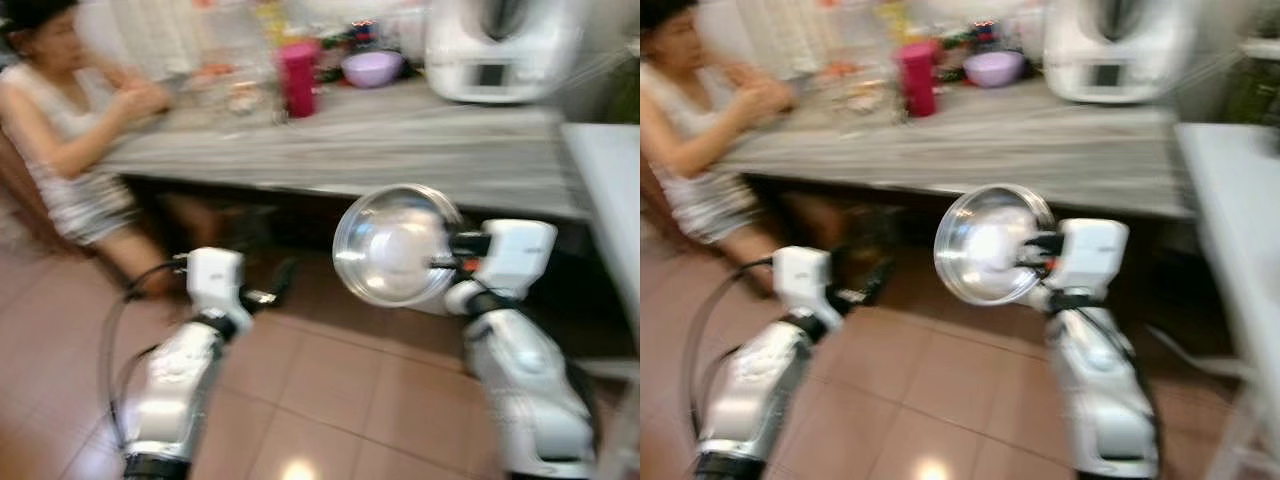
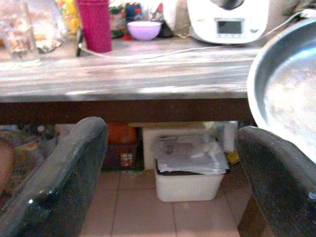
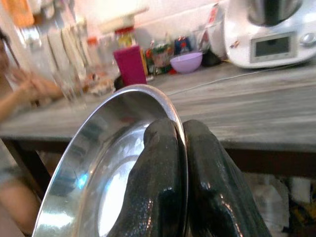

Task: Setting the table

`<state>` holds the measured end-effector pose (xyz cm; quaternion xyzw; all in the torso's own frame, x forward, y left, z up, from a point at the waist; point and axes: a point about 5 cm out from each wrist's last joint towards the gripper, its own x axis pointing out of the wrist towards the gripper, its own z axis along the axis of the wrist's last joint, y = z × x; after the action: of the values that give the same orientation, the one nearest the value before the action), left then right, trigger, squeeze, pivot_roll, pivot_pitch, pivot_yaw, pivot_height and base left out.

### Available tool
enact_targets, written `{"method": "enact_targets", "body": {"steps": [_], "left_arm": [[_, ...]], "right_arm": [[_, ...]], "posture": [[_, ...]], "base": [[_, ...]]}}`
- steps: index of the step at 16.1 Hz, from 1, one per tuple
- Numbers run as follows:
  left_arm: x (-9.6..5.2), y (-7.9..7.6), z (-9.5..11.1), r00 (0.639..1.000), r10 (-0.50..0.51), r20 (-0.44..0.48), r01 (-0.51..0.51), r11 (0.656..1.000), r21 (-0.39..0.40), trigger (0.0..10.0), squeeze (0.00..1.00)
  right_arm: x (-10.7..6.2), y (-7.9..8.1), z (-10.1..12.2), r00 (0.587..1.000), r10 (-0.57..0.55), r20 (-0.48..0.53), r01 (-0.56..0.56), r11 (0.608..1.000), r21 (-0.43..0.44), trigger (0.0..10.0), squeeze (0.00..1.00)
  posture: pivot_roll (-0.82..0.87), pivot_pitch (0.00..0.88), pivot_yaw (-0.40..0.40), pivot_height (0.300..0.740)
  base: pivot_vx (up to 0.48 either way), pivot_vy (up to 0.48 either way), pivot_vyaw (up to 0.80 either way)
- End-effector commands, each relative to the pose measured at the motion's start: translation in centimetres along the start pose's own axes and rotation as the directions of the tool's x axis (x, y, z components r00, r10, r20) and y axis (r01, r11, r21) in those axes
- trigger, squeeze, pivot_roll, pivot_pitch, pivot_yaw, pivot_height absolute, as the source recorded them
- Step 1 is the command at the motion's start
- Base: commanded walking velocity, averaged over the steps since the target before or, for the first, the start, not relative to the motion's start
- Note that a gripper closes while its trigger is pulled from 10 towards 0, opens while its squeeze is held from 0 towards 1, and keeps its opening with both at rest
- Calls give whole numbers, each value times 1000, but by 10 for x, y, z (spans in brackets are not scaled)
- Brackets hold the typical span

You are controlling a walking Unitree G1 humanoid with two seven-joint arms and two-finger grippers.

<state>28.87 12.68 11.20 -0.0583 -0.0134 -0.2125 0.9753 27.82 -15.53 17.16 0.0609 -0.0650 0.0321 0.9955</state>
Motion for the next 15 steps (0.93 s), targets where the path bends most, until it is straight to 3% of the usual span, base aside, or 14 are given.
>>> {"method": "enact_targets", "body": {"steps": [1, 3, 11, 15], "left_arm": [[-4, 12, 4, 999, 34, 2, -34, 999, 28, 10000, 0], [-4, 12, 3, 1000, 31, -1, -31, 999, 25, 10000, 0], [-5, 8, -1, 1000, 16, -15, -16, 1000, 10, 10000, 0], [-8, 4, 0, 1000, -2, -6, 2, 1000, -22, 10000, 0]], "right_arm": [[1, 12, 7, 999, 31, 34, -32, 999, 24, 10000, 0], [0, 13, 6, 999, 27, 27, -28, 999, 41, 10000, 0], [1, 12, 8, 999, 27, 29, -28, 998, 48, 10000, 0], [2, 13, 8, 999, 25, 29, -27, 999, 47, 10000, 0]], "posture": [[-207, 28, 116, 740], [-211, 30, 112, 740], [-211, 32, 110, 740], [-207, 37, 108, 740]], "base": [[480, 0, 0], [480, 0, 0], [434, 0, -706], [262, 0, 0]]}}
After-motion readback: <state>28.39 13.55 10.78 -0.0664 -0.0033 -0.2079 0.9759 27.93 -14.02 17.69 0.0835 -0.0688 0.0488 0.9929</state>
